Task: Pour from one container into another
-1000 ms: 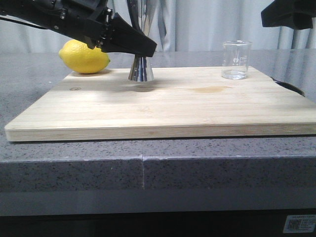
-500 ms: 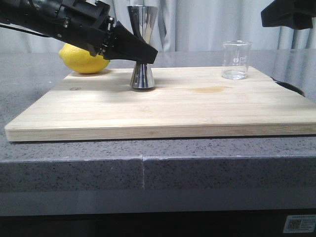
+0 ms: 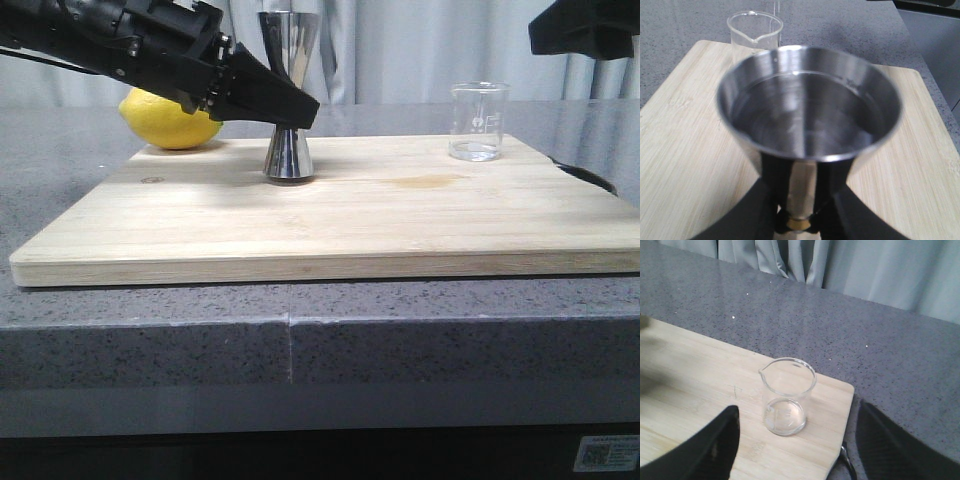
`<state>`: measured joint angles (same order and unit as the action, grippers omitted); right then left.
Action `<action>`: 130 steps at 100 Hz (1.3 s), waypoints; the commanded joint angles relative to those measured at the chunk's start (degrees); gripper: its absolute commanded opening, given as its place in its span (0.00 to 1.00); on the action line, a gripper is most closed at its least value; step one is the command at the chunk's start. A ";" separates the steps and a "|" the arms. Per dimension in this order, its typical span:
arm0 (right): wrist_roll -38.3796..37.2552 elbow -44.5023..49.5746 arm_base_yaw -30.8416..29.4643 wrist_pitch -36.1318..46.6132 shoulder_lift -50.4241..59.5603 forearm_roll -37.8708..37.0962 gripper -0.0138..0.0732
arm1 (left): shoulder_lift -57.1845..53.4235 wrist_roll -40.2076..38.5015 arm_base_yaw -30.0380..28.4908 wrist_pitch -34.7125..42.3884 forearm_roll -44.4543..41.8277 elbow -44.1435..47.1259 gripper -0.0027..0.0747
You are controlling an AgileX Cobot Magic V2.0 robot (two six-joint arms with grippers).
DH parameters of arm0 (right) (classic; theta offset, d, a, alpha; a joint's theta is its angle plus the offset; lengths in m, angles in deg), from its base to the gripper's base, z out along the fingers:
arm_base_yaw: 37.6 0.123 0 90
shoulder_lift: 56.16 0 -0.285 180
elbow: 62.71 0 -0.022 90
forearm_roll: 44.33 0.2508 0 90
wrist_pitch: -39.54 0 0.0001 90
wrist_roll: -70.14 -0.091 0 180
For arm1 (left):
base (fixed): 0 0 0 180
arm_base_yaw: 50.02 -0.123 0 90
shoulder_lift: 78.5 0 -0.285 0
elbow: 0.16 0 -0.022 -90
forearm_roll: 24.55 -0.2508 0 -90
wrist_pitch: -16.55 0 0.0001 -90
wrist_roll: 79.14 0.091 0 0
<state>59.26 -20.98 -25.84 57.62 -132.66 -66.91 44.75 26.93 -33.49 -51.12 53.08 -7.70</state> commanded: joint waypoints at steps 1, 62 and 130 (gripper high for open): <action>0.06 -1.24 -0.36 3.90 1.88 0.13 0.68 | -3.11 0.26 -0.16 -4.36 4.96 -1.35 0.10; 0.06 -1.24 -0.36 3.90 1.88 0.13 0.68 | -3.11 0.26 -0.16 -4.05 4.59 -1.35 0.10; 0.06 -1.24 -0.36 3.90 1.88 0.13 0.68 | -3.11 0.26 -0.16 -3.46 3.12 -1.35 0.10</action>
<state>59.26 -20.98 -25.84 57.62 -132.66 -66.91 44.75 27.21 -33.49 -51.12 52.04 -7.70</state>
